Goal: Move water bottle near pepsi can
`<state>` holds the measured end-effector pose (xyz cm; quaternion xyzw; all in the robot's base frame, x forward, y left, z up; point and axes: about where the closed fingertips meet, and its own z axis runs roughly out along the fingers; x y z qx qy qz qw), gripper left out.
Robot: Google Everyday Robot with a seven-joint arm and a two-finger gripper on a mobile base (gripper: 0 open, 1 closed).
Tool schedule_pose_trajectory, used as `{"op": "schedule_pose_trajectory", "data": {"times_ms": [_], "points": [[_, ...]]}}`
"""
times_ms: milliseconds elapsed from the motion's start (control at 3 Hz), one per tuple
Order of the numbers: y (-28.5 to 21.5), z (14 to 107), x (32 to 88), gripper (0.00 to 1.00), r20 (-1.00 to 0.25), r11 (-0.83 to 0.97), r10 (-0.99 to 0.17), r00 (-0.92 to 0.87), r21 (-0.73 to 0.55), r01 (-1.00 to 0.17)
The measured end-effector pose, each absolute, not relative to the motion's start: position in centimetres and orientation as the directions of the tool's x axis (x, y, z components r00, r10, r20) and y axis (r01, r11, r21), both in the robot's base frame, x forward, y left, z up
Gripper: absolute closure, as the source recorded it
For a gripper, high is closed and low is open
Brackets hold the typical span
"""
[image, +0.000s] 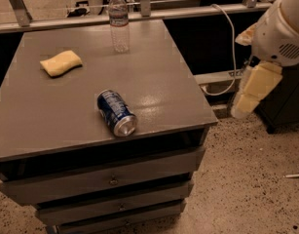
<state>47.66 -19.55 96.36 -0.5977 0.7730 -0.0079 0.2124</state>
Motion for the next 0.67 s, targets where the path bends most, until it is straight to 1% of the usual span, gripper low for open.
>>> {"op": "schedule_pose_trajectory", "data": {"times_ms": [333,667], "points": [[-15.2,95.5,53.3,0.00,-0.459,0.302,-0.877,-0.143,-0.296,-0.906],[-10.8,95.7,57.8,0.00,-0.572,0.330,-0.815,-0.094,-0.324,-0.887]]}}
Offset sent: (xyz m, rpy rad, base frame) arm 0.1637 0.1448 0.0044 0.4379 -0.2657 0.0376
